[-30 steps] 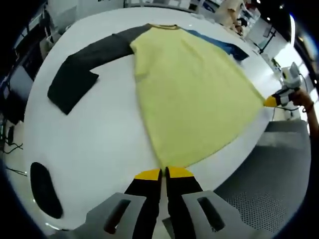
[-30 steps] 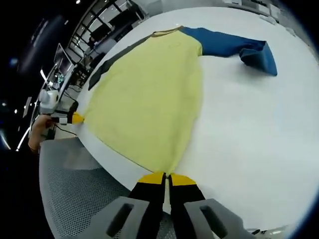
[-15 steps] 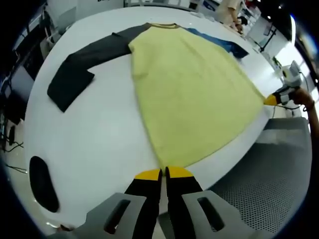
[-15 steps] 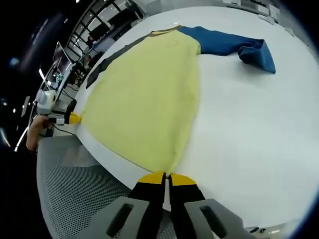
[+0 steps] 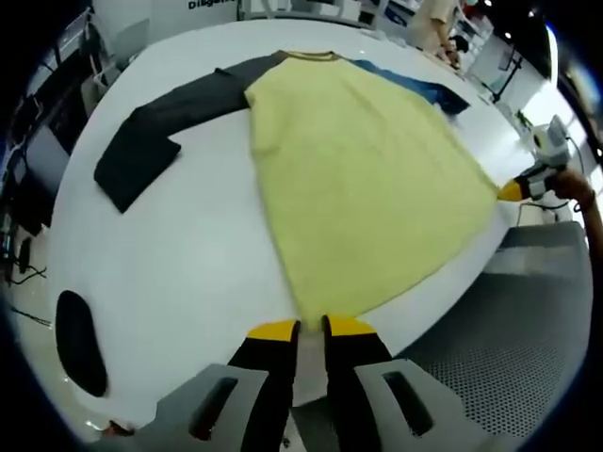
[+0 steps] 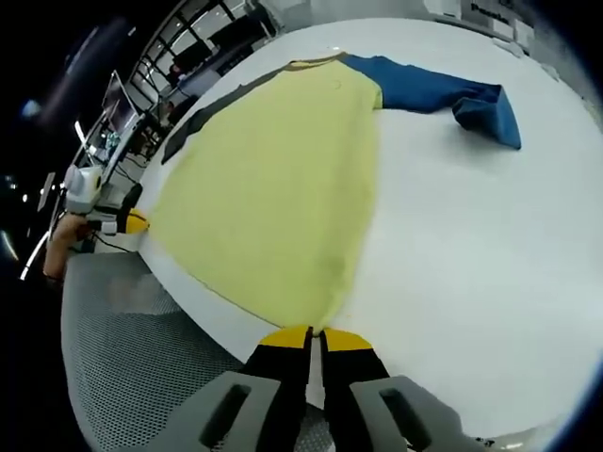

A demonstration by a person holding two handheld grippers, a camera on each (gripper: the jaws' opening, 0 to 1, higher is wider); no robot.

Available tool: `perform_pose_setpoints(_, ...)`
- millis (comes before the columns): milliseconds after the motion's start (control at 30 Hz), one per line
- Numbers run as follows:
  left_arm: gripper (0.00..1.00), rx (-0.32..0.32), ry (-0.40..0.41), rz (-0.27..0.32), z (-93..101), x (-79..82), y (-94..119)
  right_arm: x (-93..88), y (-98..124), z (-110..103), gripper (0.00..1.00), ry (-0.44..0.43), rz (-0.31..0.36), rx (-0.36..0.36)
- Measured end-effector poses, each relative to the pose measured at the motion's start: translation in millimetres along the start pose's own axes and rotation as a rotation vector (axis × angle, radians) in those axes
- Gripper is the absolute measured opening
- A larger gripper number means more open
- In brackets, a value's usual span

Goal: Fold the garment on the visible template until the final outline fits inside the template.

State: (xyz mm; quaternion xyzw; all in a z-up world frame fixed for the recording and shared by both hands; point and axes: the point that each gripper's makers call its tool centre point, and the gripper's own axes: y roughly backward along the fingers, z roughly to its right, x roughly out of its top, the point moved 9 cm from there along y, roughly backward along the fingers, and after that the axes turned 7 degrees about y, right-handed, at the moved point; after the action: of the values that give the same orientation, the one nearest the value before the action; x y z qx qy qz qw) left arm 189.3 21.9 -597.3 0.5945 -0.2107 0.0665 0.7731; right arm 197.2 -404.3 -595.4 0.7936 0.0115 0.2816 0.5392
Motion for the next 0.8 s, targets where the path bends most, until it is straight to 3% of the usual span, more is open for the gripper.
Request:
perform_pose_setpoints(67, 0.27, -0.014, 0.015, 0.043, 1.8, 1.1, 0.2, 3.2, 4.9, 2.6, 0.05, -0.010, 0.029, -0.012)
perform_pose_setpoints(267, 0.37, -0.049, 0.042, 0.146, 5.9, 3.8, 3.5, 11.8, 14.9, 6.7, 0.19, -0.010, 0.098, -0.036)
perform_pose_setpoints(367, 0.49, -0.038, 0.033, 0.190, 8.0, 6.3, 7.3, 17.1, 17.8, 4.7, 0.33, -0.010, 0.151, -0.041)
perform_pose_setpoints(500, 0.65, -0.031, 0.022, 0.294, 9.4, 13.7, 13.8, 25.9, 22.1, 5.2, 0.53, -0.039, 0.219, -0.047)
perform_pose_setpoints(600, 0.81, -0.029, 0.007, 0.349, 11.6, 17.5, 18.2, 35.2, 25.3, 6.9, 0.58, -0.062, 0.270, -0.067)
perform_pose_setpoints(767, 0.99, -0.019, -0.062, 0.444, 17.9, 22.9, 27.9, 55.5, 30.6, 22.9, 0.59, -0.152, 0.385, -0.105)
perform_pose_setpoints(800, 0.99, -0.034, -0.068, 0.462, 21.1, 23.4, 30.4, 59.1, 31.6, 24.2, 0.59, -0.171, 0.408, -0.094)
